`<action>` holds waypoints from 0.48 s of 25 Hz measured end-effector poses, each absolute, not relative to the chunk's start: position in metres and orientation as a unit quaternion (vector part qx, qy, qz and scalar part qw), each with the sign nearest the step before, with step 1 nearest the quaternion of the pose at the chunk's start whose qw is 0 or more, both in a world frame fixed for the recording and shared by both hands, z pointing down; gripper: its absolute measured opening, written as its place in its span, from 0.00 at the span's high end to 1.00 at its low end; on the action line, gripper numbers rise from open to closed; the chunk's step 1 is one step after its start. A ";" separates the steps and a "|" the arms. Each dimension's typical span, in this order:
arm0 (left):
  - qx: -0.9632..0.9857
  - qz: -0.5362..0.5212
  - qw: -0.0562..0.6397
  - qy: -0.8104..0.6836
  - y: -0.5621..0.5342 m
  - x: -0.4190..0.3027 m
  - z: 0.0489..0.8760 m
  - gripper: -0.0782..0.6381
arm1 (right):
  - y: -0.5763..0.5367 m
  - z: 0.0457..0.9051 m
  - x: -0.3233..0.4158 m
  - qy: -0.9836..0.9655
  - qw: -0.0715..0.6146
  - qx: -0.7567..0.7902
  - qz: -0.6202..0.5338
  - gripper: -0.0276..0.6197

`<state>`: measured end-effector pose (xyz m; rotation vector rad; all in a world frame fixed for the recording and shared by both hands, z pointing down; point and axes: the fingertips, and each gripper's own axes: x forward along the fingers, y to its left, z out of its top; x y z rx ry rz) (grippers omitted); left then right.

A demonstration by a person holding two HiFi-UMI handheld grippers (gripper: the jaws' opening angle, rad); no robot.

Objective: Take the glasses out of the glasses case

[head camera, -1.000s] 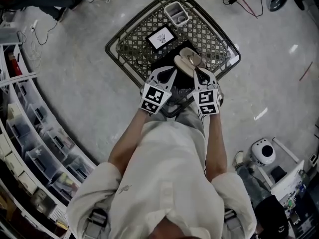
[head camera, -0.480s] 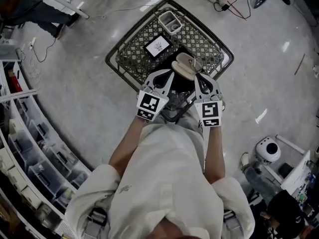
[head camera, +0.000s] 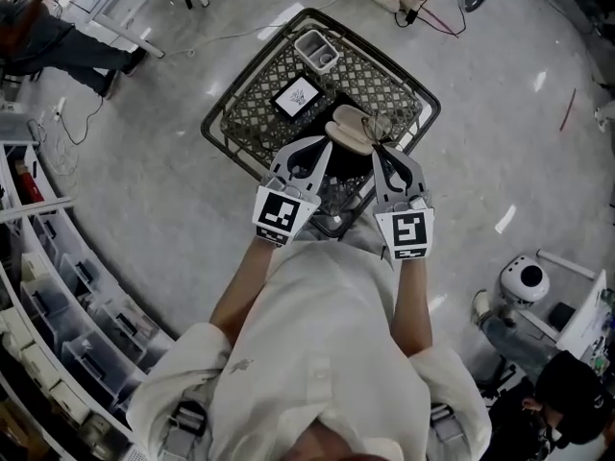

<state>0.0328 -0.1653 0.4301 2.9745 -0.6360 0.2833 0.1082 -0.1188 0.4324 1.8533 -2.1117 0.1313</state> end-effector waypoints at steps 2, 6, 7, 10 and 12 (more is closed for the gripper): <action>0.974 0.088 0.039 -0.203 -0.161 0.032 0.425 0.87 | -0.115 0.428 0.106 -0.739 0.159 0.653 0.042 0.93; 0.977 0.080 0.035 -0.195 -0.153 0.033 0.417 0.87 | -0.107 0.422 0.104 -0.737 0.154 0.657 0.038 0.93; 0.977 0.079 0.034 -0.194 -0.153 0.034 0.415 0.87 | -0.107 0.421 0.104 -0.736 0.153 0.658 0.037 0.93; 0.978 0.076 0.031 -0.190 -0.152 0.037 0.413 0.87 | -0.105 0.418 0.105 -0.735 0.150 0.660 0.034 0.93; 0.979 0.071 0.024 -0.187 -0.151 0.040 0.410 0.87 | -0.104 0.417 0.106 -0.734 0.151 0.661 0.031 0.93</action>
